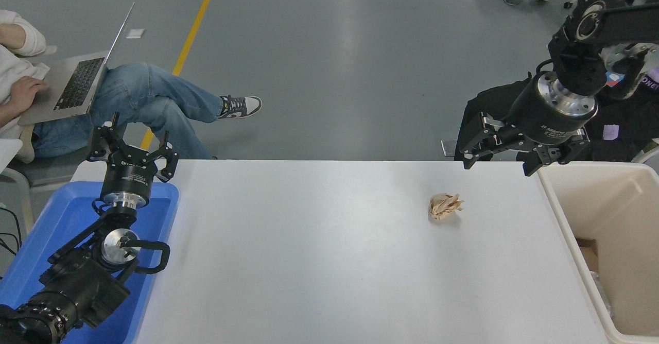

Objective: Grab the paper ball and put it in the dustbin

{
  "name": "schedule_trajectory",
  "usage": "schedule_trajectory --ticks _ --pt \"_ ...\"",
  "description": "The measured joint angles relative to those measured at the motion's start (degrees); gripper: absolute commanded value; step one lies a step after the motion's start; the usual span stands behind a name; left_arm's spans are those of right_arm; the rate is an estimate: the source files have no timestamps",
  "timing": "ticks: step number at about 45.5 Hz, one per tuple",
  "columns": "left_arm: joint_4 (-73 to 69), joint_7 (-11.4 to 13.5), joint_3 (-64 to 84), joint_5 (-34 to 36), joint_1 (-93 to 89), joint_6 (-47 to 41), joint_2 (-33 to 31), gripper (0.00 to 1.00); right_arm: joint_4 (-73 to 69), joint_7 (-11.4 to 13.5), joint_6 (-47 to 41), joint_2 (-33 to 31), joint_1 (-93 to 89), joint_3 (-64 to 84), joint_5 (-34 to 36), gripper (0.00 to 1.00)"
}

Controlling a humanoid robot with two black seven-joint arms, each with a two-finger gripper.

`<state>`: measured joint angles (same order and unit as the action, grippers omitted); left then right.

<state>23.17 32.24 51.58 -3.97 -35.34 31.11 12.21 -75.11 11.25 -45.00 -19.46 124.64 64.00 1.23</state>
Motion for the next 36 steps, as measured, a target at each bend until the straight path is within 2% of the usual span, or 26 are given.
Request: schedule_trajectory --ticks 36 --pt "0.00 -0.05 0.00 -0.06 -0.04 0.00 0.00 0.99 0.04 0.00 0.00 -0.69 -1.03 -0.87 0.00 1.00"
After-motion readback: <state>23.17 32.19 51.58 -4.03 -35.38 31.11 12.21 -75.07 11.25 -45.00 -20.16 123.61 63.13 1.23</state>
